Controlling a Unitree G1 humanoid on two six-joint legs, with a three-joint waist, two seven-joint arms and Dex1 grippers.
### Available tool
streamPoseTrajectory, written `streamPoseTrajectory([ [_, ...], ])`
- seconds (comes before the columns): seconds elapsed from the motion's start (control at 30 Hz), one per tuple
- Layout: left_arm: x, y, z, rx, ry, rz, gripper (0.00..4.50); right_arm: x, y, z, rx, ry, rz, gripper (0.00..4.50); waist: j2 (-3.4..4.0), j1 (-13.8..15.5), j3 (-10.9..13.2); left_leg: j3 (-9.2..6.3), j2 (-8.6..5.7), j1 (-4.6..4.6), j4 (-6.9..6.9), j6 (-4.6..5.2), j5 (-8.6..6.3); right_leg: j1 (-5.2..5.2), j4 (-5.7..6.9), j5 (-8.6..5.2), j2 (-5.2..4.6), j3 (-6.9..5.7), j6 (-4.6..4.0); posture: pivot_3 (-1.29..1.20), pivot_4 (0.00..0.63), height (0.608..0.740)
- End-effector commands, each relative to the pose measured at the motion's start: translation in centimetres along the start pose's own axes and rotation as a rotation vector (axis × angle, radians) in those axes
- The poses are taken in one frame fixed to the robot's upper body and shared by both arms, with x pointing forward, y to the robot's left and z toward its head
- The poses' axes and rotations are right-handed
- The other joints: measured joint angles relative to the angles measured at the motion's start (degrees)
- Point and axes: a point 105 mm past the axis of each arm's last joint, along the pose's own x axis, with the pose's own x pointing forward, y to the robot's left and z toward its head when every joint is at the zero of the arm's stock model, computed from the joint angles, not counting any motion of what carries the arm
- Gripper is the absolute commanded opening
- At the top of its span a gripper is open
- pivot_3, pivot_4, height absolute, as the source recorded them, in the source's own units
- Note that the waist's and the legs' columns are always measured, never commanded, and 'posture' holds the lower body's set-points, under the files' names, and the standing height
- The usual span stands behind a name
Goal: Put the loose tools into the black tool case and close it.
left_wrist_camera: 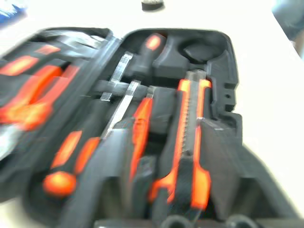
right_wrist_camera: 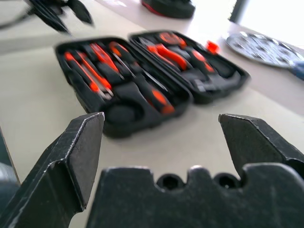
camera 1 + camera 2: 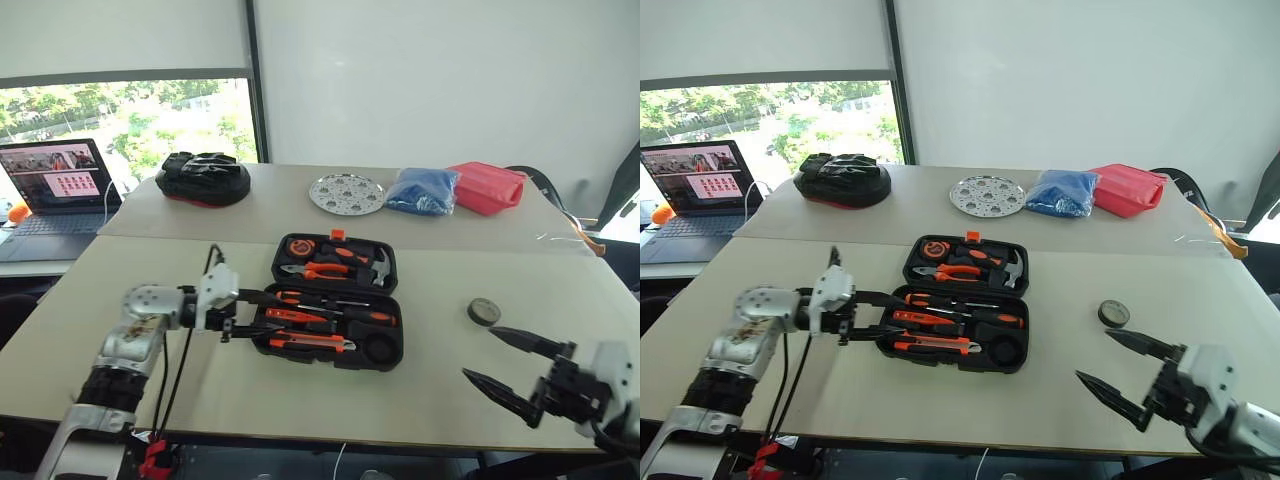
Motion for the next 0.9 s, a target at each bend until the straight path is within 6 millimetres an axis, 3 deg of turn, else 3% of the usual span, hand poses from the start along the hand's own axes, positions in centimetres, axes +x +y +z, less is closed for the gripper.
streamPoseTrajectory([
  [0.03, -3.7, -0.2, -0.6, -0.073, -0.021, 0.068, 4.26, -3.2, -1.0, -0.7, -0.045, 0.028, -0.140, 4.50, 0.01, 0.0, 0.0, 0.00, 0.02, 0.01, -0.01, 0.00, 0.00, 0.00, 0.00, 0.00, 0.01, -0.01, 0.00, 0.00, 0.150, 0.740],
  [0.13, -6.2, -0.6, -1.6, -0.121, 0.012, 0.137, 4.46, -5.1, -0.6, -2.5, -0.010, 0.082, -0.205, 4.50, 0.01, 0.1, 0.0, 0.00, 0.05, 0.02, -0.01, 0.00, 0.00, -0.01, -0.02, -0.06, 0.02, -0.03, 0.07, 0.00, 0.150, 0.740],
  [0.23, -7.4, -0.7, -1.9, -0.126, 0.029, 0.181, 4.46, -5.2, -0.4, -3.2, 0.001, 0.109, -0.217, 4.50, 0.03, 0.1, 0.0, 0.08, 0.06, 0.08, 0.02, -0.01, 0.01, 0.06, -0.07, -0.19, 0.00, 0.03, 0.29, 0.00, 0.150, 0.740],
  [0.4, -7.4, -1.2, -1.0, -0.133, -0.009, 0.175, 4.46, -2.0, -2.5, -1.5, -0.014, 0.111, -0.174, 4.50, 0.04, -0.3, 0.0, 0.18, 0.12, 0.19, 0.02, -0.02, 0.02, 0.09, -0.06, -0.18, 0.00, 0.10, 0.32, 0.00, 0.150, 0.740],
  [0.6, -5.7, -1.6, 0.7, -0.145, -0.092, 0.151, 4.46, 3.1, -6.3, -0.7, -0.033, 0.302, -0.019, 4.50, 0.06, -1.0, 0.0, 0.14, 0.09, 0.14, -0.02, -0.02, 0.03, 0.04, -0.04, -0.11, 0.05, 0.10, 0.24, 0.00, 0.150, 0.740],
  [0.7, -4.9, -1.7, 0.8, -0.137, -0.089, 0.143, 4.46, 5.1, -8.2, -1.6, -0.031, 0.419, 0.011, 4.50, 0.06, -0.9, 0.1, 0.11, 0.09, 0.03, -0.03, -0.02, 0.02, -0.06, -0.07, 0.06, 0.10, 0.10, -0.06, 0.00, 0.150, 0.740],
  [0.9, -4.2, -2.0, 0.9, -0.125, -0.086, 0.136, 4.46, 6.2, -11.2, -4.5, -0.036, 0.624, 0.004, 4.50, 0.07, -0.3, 0.1, 0.10, 0.00, -0.21, -0.05, 0.09, -0.05, -0.22, -0.17, 0.02, -0.03, 0.03, 0.00, 0.00, 0.150, 0.740],
])
